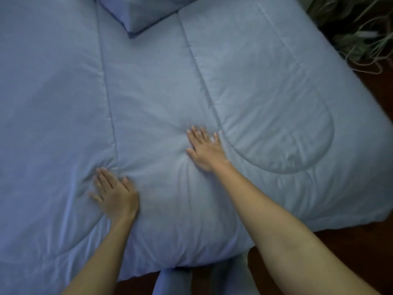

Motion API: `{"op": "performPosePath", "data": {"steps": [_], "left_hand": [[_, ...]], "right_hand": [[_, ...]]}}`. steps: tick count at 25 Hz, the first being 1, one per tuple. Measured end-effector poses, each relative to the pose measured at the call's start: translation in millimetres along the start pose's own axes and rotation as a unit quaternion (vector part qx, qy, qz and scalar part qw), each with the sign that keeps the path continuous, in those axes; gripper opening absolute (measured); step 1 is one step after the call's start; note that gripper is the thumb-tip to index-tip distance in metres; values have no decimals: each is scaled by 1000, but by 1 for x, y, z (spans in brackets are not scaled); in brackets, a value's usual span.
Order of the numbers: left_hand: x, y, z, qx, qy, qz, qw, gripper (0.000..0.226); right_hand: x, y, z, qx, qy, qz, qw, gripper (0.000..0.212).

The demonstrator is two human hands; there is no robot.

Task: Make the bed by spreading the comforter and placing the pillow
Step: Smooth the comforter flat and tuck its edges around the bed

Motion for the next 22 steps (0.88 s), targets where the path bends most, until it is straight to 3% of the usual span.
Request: {"op": "performPosePath", "data": {"steps": [2,5,8,11,15,17,19,21,22], "left_hand": [[12,23,52,26,59,-17,998,70],[67,76,159,34,239,-56,969,64],[119,135,260,65,279,-84,954,59],[172,197,353,46,324,-138,935,58],[220,246,418,-18,405,-221,887,60],[199,248,405,-46,396,-201,895,60],[158,232,374,-58,301,-159,938,60],[115,208,336,-77,199,-112,970,60],[95,195,317,-85,157,-101,979,59]], "right_hand": [[-1,5,66,9,47,47,998,60],[18,11,181,-1,149,93,984,57],[62,26,303,-14,233,108,966,59],[123,49,428,-31,326,71,942,55],[199,66,545,-91,480,-33,872,55],[196,52,559,-94,517,-21,850,54],[160,24,537,-115,486,71,863,55],[103,-5,481,-137,377,146,904,60],[70,-16,442,-117,280,159,940,59]]}}
Point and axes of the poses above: each hand's wrist, its own x-axis away from the middle knuckle, its own y-axis out of the palm, z = x × y, the point moved 5 cm from there along -x, towards the middle knuckle, and after that the axes turned 13 degrees about x, right-handed, at the moved point
